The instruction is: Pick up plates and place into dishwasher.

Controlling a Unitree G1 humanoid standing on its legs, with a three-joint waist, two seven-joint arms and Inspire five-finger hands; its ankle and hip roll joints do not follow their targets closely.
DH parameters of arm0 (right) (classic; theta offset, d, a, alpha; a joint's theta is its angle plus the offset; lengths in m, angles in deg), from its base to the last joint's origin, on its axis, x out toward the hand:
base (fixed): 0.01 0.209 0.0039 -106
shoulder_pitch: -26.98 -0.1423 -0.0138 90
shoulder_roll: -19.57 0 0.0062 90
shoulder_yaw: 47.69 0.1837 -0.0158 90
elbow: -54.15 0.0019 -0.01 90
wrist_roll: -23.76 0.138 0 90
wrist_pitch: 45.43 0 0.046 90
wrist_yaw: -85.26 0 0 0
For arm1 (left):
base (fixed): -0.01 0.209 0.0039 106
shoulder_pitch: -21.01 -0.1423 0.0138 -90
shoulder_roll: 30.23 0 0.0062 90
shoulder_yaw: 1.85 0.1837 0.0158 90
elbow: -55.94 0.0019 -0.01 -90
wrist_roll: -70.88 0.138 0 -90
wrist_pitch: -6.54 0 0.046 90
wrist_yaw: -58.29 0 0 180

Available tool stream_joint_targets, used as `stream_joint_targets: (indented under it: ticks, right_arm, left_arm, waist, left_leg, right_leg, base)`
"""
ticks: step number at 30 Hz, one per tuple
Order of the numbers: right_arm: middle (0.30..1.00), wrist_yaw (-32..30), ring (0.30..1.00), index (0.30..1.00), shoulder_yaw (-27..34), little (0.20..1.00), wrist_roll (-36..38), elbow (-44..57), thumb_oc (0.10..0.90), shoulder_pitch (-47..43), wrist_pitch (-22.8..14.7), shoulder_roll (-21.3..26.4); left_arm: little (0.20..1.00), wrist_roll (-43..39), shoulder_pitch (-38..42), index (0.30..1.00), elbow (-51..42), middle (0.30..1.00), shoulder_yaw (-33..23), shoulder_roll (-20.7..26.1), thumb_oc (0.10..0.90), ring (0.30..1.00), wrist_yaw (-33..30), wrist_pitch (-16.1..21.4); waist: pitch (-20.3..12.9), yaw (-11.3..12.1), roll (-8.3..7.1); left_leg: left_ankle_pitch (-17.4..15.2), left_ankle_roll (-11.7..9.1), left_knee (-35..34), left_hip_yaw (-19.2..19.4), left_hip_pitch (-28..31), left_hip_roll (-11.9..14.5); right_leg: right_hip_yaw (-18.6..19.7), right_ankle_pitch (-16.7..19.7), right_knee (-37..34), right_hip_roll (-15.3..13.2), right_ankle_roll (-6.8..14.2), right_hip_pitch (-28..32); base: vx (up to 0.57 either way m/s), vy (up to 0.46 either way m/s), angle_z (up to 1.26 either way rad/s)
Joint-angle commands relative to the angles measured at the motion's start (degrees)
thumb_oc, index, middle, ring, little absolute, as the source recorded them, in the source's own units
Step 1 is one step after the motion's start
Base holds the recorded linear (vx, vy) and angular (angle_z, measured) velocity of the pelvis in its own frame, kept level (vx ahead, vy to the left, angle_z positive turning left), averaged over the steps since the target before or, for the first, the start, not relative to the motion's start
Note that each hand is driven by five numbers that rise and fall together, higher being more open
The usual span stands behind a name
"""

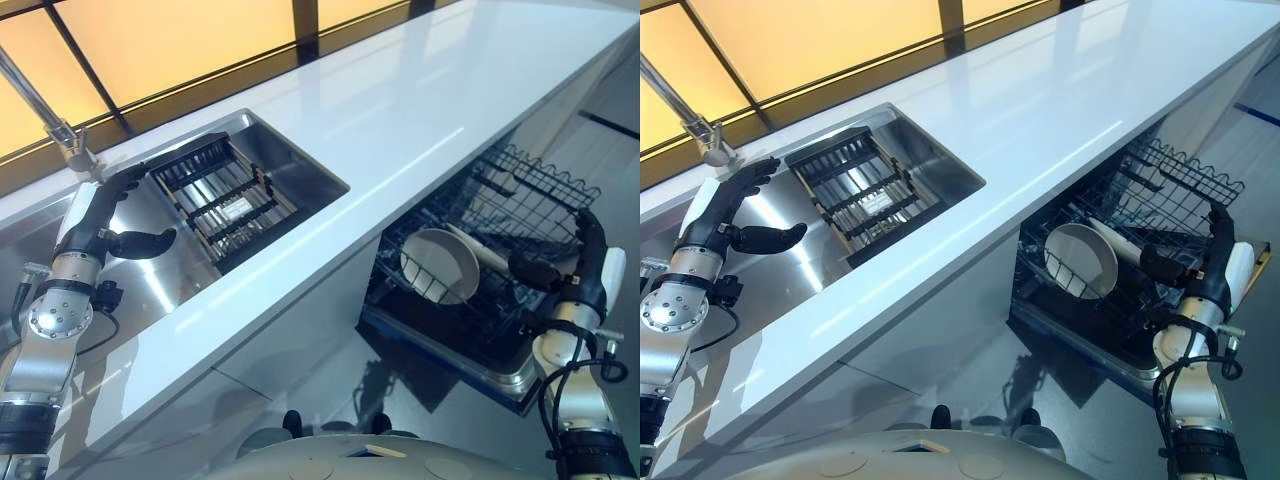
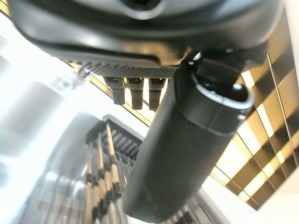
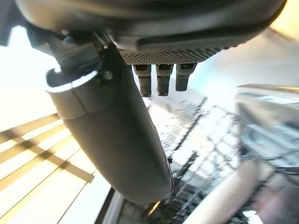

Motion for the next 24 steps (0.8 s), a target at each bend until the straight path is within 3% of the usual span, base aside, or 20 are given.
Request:
stream_joint_targets:
  ticks: [1, 9, 17, 24]
  right_arm:
    - [0.900, -0.73, 0.900, 0.900, 1.39, 0.900, 7.04, 2.39, 0.800, -2.40, -6.12, -0.26]
    - [0.900, 8.16, 0.900, 0.900, -3.77, 0.900, 30.01, -11.31, 0.800, -0.76, -4.90, -8.05]
    - [0.900, 13.84, 0.900, 0.900, -8.36, 0.900, 45.00, -21.61, 0.800, -3.59, -3.10, -11.50]
    - [0.900, 19.35, 0.900, 0.900, -12.66, 0.900, 55.48, -22.43, 0.800, -6.15, -1.18, -14.54]
  left_arm:
    - [0.900, 1.60, 3.22, 0.900, -1.49, 0.900, -6.64, 3.44, 0.800, 0.900, -1.76, 4.74]
    - [0.900, 1.60, 3.87, 0.900, -2.20, 0.900, -5.87, 4.00, 0.800, 0.900, -1.96, 4.11]
    - [0.900, 2.35, 7.73, 0.900, -2.06, 0.900, -1.50, 3.77, 0.800, 0.900, -2.45, 2.73]
    - [0.900, 3.78, 9.23, 0.900, -2.95, 0.900, 1.47, 2.54, 0.800, 0.900, -3.55, 1.77]
  waist:
    - [-2.93, -0.36, -0.70]
    - [-2.85, 0.05, -0.96]
    - [-3.06, 1.68, -0.70]
    - [-3.39, 3.41, -0.47]
  left_leg:
    - [-3.77, 1.79, 0.39, 4.05, 0.47, -1.02]
    - [-3.36, 1.51, 0.39, 3.58, 0.00, -0.98]
    - [-3.02, 1.26, 0.39, 2.01, -0.45, -1.27]
    - [-2.79, 1.26, 0.39, 0.54, -0.45, -1.56]
  right_leg:
    - [-0.05, -2.23, 2.81, -0.68, 3.63, 0.07]
    - [-0.91, -2.03, 2.51, -0.90, 3.41, 0.17]
    - [-2.24, -1.89, 2.13, -1.16, 3.11, 0.65]
    - [-3.48, -2.00, 2.12, -1.42, 2.83, 1.21]
  base:
    - [-0.02, -0.014, -0.09]
    - [-0.01, -0.004, -0.03]
    - [0.00, 0.004, 0.05]
    - [0.01, 0.007, 0.02]
